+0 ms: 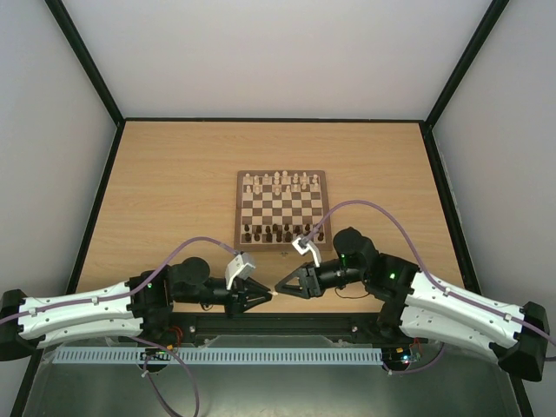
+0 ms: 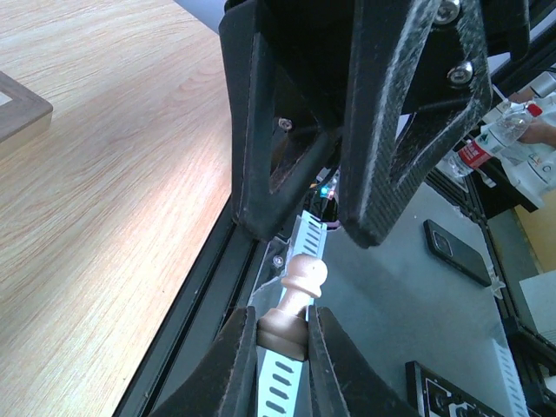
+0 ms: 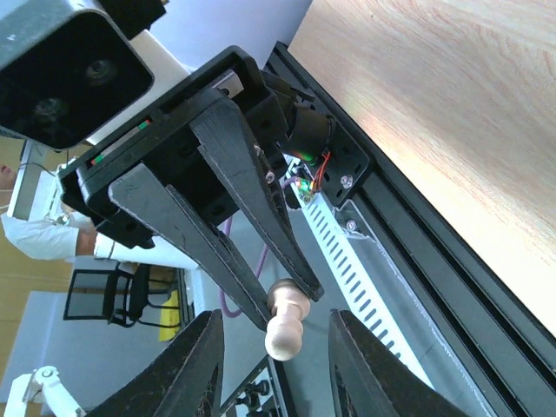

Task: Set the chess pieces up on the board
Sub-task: Place the chess piece on the chessboard.

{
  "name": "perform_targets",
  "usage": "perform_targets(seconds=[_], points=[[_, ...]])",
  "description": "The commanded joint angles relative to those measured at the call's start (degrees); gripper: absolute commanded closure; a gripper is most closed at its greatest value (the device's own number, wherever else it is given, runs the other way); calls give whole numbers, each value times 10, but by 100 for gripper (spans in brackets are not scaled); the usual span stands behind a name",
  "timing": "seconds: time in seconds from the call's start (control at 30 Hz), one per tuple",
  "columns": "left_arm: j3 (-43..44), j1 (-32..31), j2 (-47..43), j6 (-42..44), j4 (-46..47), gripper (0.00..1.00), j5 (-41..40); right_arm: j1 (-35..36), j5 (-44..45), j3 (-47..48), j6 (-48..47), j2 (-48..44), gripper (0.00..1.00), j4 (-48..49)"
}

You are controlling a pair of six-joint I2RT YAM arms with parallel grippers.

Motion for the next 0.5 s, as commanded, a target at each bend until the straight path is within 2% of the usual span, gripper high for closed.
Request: perform_targets(seconds=[0.0, 0.47], points=[[-1, 4, 1, 0, 9, 91, 4, 6, -29, -4, 1, 15, 67, 11], [-5, 17, 10, -2, 13, 90, 3, 25, -30, -8, -6, 43, 71, 14]])
